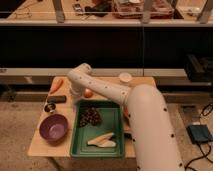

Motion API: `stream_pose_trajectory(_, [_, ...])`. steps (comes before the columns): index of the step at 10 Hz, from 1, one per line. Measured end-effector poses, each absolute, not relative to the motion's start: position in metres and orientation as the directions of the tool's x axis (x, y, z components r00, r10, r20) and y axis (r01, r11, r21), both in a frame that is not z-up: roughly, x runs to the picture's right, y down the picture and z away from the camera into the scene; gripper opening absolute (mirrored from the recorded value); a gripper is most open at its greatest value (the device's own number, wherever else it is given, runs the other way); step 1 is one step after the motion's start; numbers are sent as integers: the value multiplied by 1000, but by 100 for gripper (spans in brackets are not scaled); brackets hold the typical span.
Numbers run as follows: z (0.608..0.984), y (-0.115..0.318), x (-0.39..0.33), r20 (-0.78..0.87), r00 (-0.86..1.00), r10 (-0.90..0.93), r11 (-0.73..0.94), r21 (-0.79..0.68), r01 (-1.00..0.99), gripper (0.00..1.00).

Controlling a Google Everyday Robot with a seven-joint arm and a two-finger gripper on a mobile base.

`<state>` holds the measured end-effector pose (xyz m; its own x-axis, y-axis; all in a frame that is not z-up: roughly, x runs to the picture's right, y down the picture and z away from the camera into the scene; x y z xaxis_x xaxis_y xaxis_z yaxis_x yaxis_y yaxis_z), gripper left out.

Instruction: Place towel in tray

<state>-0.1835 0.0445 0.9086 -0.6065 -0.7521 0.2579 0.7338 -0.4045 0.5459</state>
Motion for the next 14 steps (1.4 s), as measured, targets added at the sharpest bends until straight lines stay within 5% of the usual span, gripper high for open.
stream_pose_trajectory(8, [778,-106,-101,-23,-270,-963,-224,627,746,0])
stream_pose_trajectory(10, [751,-104,-75,-38,-264,-964,-227,633,740,0])
stream_pose_trajectory(14, [702,-11,-67,-10,-352,-936,-277,639,717,0])
